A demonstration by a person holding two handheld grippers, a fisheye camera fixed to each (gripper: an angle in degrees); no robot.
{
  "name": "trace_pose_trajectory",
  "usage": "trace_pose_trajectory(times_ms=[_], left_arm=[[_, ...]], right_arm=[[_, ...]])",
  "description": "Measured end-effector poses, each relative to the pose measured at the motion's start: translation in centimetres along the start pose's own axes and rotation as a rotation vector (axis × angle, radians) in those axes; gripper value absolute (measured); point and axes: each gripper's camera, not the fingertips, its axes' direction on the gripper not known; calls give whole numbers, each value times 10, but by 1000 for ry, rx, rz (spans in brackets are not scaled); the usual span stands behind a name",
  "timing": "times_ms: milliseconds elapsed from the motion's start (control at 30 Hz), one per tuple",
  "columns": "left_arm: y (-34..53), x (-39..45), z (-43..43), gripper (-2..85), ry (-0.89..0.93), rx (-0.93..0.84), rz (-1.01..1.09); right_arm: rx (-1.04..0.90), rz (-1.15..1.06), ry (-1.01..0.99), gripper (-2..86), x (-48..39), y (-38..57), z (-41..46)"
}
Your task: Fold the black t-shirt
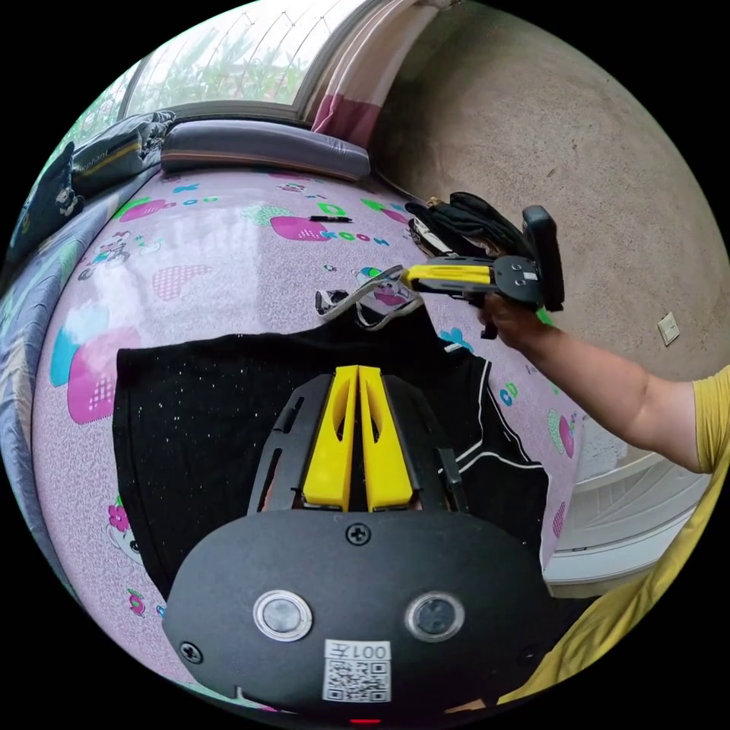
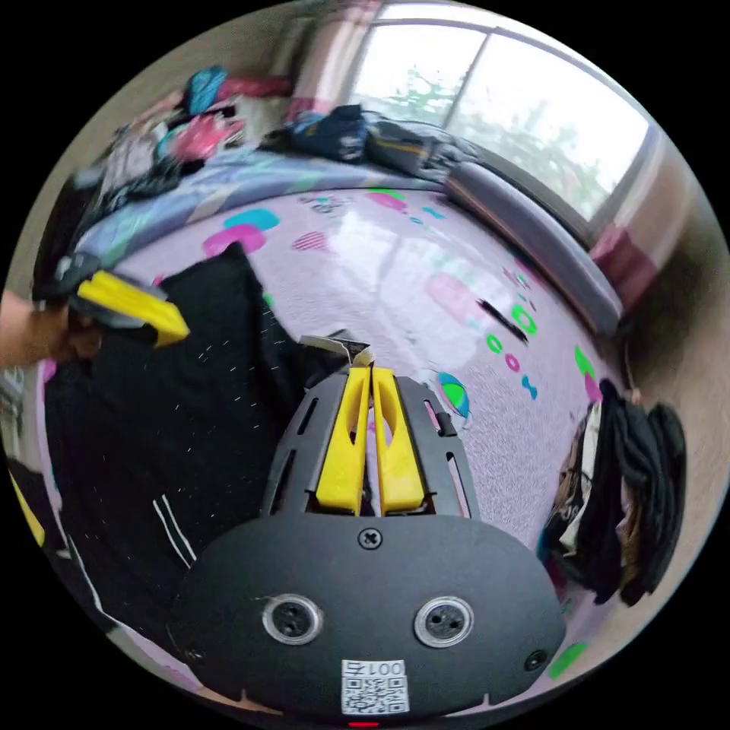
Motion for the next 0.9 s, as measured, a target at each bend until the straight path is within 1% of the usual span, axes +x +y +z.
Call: trace_pose_trajectory(times_ms=[133,200,267,333,400,467,533,600,700,767,867,900], left_arm=[[-14,16,4,-13,-14,13,19],[-16,24,7,-13,-25,6,28],[-14,34,10,-13,-50,-10,43],[-12,39,11,-13,-95,-30,60],[-11,42,12,-12,-155,-48,80],[-10,41,13,-12,-234,-78,99],[-10,37,14,-12,-286,-92,107],[-11,32,15,-12,-312,-110,99],[-12,22,19,-12,-350,-139,72],[-11,13,22,-12,-396,-162,39],[-6,5,25,-12,-446,-186,4],[-5,4,26,-12,-454,-191,-2]], right_arm=[[-70,237,19,1,80,8,12],[-123,421,-20,2,122,22,22],[-138,529,-25,3,142,36,24],[-105,615,-26,4,155,48,17],[-16,653,12,5,163,59,1],[13,642,-9,4,168,63,-6],[20,600,-113,4,171,62,-8],[-13,511,-385,3,172,57,0],[-96,420,-566,2,169,52,9],[-185,370,-548,1,167,50,12],[-373,256,-393,0,161,45,25],[-374,220,-370,0,160,42,26]])
